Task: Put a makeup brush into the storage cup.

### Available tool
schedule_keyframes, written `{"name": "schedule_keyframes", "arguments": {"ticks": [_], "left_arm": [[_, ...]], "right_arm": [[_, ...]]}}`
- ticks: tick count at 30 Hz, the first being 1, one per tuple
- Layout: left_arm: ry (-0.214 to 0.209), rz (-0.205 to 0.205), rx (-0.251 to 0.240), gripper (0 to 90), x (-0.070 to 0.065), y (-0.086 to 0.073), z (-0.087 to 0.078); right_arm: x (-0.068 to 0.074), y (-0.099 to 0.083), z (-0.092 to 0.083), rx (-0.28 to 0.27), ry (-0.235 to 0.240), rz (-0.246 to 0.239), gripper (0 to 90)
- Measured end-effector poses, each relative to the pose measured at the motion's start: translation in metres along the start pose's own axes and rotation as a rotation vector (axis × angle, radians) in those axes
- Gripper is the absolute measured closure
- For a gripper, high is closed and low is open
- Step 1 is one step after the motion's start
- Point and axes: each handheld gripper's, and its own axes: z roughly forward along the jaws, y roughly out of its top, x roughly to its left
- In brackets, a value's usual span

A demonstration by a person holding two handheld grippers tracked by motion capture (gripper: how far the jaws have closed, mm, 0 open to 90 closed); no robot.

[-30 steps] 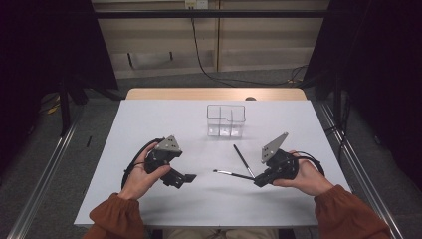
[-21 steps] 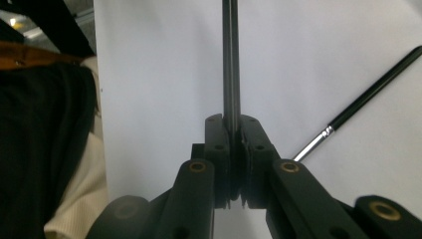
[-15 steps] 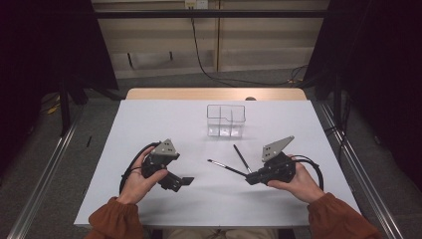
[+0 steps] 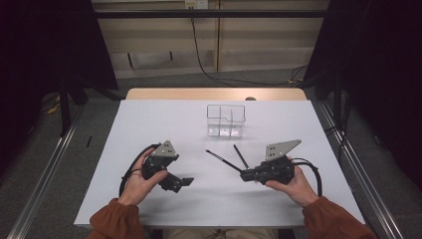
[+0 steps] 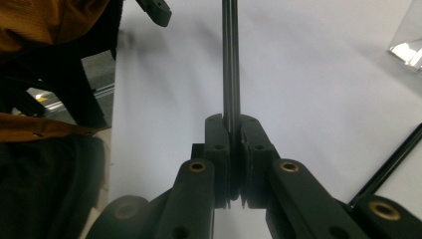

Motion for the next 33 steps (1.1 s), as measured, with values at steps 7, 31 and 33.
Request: {"name": "schedule_keyframes", "arguments": {"ticks": [7, 31, 33], "left_arm": [[0.004, -0.014, 0.0, 3.2, 0.001, -0.003, 0.001], [-0.008, -0.018, -0.239, 4.3, -0.013, 0.004, 0.005], [-0.001, -0.021, -0.271, 4.6, -0.015, 0.006, 0.006]], "right_arm": [[0.0, 0.0, 0.004, -0.083, -0.015, 0.016, 84.1], [0.002, -0.003, 0.006, -0.203, -0.027, 0.002, 84.1], [0.002, -0.003, 0.007, -0.203, -0.028, 0.005, 84.1]]}}
